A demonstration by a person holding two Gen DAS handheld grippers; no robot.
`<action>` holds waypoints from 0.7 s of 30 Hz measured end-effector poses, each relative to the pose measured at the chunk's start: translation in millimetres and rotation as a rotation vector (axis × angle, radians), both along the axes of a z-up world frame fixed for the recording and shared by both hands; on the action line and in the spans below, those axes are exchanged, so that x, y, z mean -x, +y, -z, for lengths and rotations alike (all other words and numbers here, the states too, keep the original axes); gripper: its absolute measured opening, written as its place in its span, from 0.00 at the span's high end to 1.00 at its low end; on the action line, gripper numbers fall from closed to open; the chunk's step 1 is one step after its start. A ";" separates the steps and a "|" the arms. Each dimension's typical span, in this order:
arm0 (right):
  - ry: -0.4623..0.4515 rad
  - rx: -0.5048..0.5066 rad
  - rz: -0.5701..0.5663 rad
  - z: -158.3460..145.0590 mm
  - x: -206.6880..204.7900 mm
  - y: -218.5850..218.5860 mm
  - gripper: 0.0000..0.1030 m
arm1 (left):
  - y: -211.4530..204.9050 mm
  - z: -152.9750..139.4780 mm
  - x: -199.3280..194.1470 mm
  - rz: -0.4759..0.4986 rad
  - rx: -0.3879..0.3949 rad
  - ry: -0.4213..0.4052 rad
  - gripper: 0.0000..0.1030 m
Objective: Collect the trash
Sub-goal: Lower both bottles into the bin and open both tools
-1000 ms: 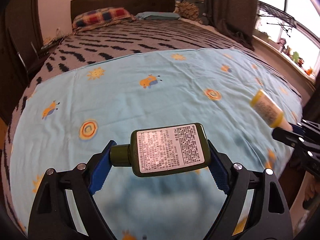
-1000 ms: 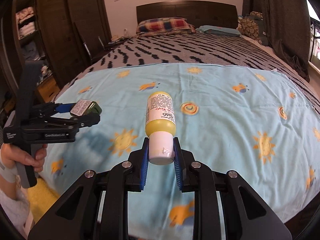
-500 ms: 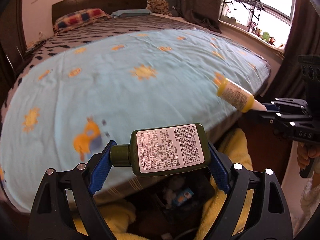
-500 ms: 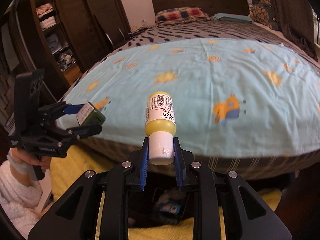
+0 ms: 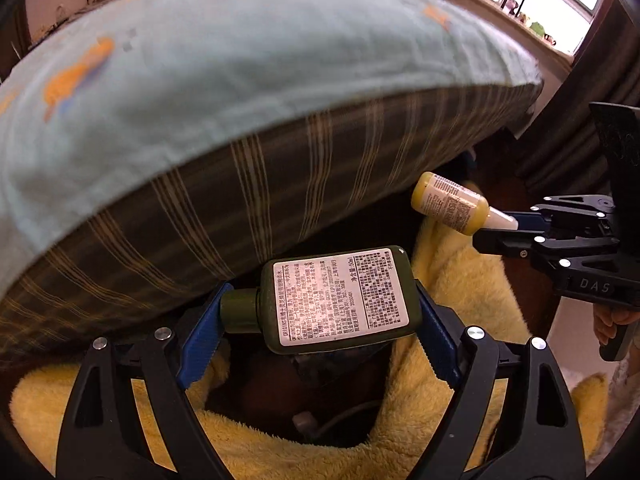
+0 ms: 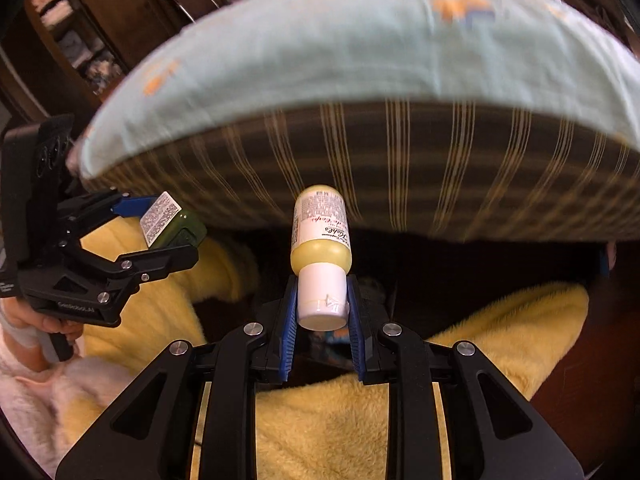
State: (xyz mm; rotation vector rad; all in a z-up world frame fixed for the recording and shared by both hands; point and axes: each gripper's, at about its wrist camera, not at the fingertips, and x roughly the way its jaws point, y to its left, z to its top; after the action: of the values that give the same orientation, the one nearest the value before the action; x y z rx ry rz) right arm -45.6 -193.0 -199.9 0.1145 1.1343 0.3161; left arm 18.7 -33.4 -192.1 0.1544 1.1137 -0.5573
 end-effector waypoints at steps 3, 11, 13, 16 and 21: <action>0.045 0.008 0.010 21.6 -5.5 1.2 0.77 | -7.4 23.8 -3.5 0.017 -0.038 0.029 0.20; 0.144 0.050 0.036 74.2 -25.4 5.7 0.77 | -23.9 79.2 -16.4 0.043 -0.088 0.134 0.20; 0.142 0.067 0.041 77.5 -28.7 6.9 0.77 | -25.9 89.2 -21.0 0.040 -0.095 0.150 0.20; 0.135 0.078 0.055 79.5 -34.3 10.2 0.77 | -25.4 100.4 -23.7 0.036 -0.101 0.170 0.20; 0.126 0.071 0.085 74.4 -47.1 7.4 0.75 | -22.0 105.2 -24.0 0.035 -0.107 0.188 0.20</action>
State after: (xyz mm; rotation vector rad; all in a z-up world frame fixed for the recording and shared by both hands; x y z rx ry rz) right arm 1.4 -185.6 -274.2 0.1207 1.2607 0.1946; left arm 42.7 -55.5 -297.2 0.2182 1.3265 -0.5513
